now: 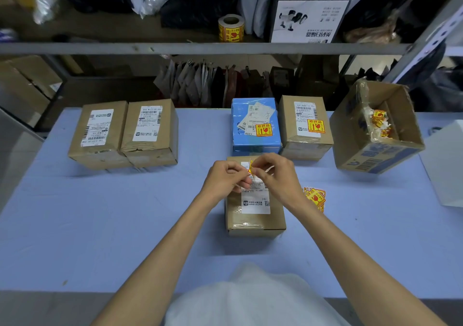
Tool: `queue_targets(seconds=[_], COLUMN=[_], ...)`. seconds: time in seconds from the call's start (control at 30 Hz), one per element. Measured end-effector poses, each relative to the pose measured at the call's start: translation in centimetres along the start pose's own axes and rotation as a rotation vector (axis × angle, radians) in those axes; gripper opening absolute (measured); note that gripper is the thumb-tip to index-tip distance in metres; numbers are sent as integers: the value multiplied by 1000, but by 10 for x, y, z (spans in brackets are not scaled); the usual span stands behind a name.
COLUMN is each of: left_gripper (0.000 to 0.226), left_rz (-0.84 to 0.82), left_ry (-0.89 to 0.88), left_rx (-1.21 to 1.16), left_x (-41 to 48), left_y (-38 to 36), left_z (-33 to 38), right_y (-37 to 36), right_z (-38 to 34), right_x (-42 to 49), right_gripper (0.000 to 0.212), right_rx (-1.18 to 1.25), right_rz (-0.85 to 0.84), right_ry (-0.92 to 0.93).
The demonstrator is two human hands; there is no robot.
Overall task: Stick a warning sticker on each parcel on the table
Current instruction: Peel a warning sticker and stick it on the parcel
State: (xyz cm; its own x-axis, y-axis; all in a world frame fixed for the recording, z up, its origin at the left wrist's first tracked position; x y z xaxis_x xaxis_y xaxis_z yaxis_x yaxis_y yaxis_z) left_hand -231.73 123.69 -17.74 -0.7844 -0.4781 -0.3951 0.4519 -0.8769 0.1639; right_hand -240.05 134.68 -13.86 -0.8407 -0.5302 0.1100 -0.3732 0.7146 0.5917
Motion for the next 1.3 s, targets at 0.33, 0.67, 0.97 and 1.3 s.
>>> queue_targets(seconds=[0.33,0.67,0.97,1.3], left_gripper=[9,10,8,11], left_rz=[-13,-22,1,5], left_ry=[-43,-100,-94,-108], left_rx=[14,43,26,14], left_x=[2,4,5,7], left_y=[-3,-7,-7,-7], left_z=[5,11,10,13], right_y=[0,3,4,4], right_z=[-4,-1,0,10], right_x=[-2,-2,-3,1], right_gripper=[6,8,12,14], right_rx=[8,14,64,210], right_rz=[-38,-37,-33,-63], right_ry=[-18,-33,-50,-129])
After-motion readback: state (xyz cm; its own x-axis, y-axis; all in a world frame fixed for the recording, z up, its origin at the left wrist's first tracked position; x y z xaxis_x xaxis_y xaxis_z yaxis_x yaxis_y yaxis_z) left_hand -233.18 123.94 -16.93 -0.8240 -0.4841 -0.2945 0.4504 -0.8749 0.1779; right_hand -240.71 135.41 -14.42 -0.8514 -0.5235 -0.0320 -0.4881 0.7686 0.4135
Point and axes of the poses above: each hand's wrist, its own x-axis towards the middle knuckle, its own y-axis out of the back of the hand, z = x × y, the point moved 10 cm from there along x, towards the middle knuckle, and after that the axes turned 6 degrees about z, right-handed, at the moved point
